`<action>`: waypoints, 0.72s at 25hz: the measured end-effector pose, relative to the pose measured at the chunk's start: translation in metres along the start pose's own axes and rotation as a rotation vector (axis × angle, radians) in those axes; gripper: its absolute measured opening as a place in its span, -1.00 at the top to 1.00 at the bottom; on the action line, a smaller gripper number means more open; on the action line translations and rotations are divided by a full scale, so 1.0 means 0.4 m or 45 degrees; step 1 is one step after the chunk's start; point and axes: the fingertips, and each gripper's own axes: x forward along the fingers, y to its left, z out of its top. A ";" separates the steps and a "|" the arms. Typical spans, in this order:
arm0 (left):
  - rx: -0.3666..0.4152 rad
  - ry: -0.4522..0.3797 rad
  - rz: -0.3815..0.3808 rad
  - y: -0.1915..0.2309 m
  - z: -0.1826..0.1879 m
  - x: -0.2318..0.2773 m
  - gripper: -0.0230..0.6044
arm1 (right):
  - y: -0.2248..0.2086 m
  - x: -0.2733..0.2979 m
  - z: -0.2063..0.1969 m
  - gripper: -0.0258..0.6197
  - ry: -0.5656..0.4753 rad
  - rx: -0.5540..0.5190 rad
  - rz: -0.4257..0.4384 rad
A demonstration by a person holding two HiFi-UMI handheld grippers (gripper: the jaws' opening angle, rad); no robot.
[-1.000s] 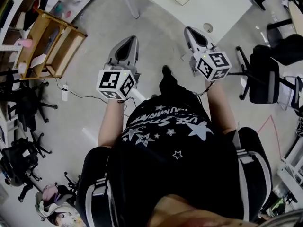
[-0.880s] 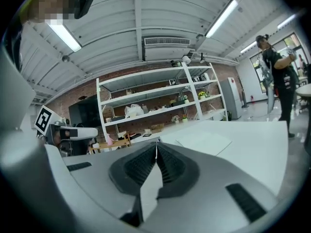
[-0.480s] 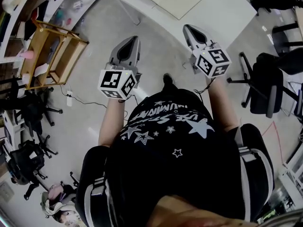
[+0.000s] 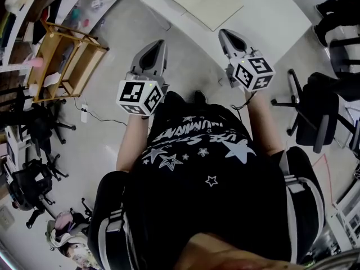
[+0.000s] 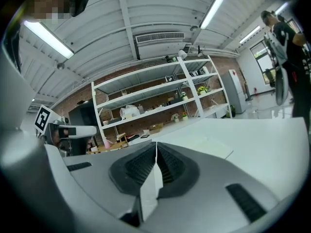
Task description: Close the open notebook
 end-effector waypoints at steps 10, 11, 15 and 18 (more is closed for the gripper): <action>-0.005 0.010 -0.026 0.091 0.007 0.084 0.89 | -0.048 0.038 -0.005 0.89 -0.005 0.025 -0.100; -0.003 0.012 -0.035 0.099 0.007 0.100 0.89 | -0.060 0.044 -0.001 0.89 -0.010 0.028 -0.116; -0.016 0.037 -0.114 0.126 0.010 0.169 0.89 | -0.099 0.052 0.017 0.89 -0.031 0.058 -0.206; -0.017 0.058 -0.167 0.161 0.015 0.228 0.89 | -0.128 0.076 0.023 0.89 -0.026 0.064 -0.266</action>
